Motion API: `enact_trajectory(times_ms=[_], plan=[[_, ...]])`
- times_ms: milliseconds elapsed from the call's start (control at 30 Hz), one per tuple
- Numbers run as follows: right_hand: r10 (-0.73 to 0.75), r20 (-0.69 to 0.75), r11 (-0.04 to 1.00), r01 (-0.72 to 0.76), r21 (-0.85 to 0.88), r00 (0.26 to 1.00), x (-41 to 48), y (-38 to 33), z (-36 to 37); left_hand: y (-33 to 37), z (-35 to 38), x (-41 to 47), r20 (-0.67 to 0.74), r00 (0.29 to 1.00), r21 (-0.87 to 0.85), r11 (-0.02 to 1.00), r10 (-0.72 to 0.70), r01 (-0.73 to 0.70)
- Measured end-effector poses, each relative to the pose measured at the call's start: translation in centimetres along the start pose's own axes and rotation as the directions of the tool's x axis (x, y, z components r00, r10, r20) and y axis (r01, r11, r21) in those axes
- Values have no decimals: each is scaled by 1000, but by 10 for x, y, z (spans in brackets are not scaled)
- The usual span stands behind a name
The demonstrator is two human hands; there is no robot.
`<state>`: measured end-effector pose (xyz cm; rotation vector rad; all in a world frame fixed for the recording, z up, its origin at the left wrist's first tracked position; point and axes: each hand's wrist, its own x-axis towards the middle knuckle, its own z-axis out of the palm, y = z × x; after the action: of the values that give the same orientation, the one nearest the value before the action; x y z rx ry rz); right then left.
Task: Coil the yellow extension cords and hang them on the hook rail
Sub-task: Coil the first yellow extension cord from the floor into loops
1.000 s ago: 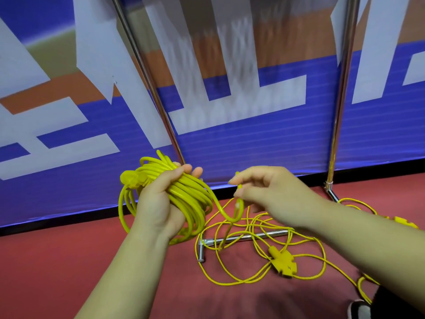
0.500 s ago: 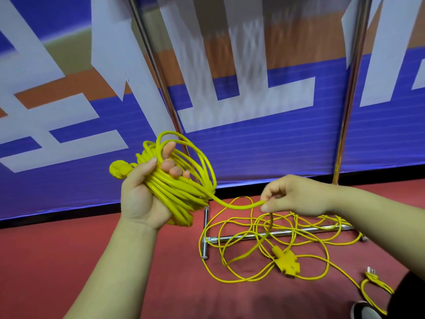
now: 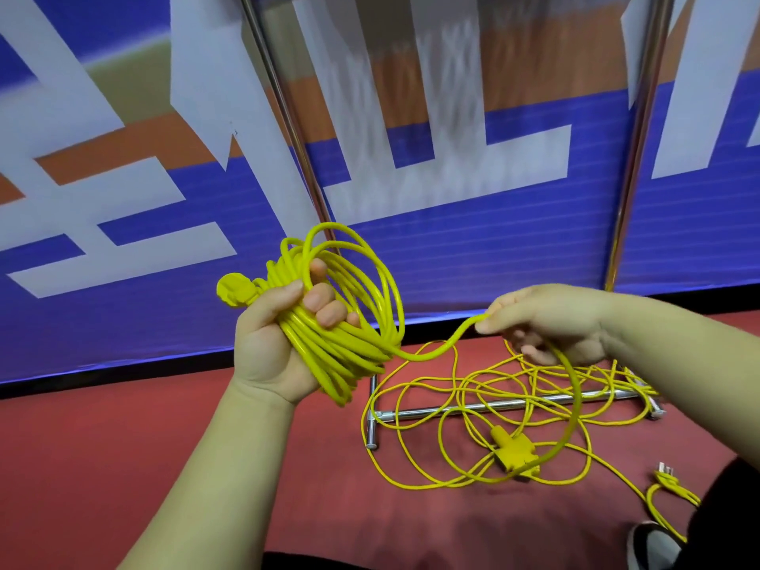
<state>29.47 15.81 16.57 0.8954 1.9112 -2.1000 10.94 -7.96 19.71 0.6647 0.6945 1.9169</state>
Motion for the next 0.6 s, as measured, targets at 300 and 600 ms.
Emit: enact_trajectory(times_ms=[300,600], plan=[[-266,-126,904,292,311,956,-4,-15,7,-26,11,-1,-111,975,268,939,-192,215],[-471,-234,856,505,112,850,-12,-21,24,-55,29,2,-72,947,381,869,-312,315]])
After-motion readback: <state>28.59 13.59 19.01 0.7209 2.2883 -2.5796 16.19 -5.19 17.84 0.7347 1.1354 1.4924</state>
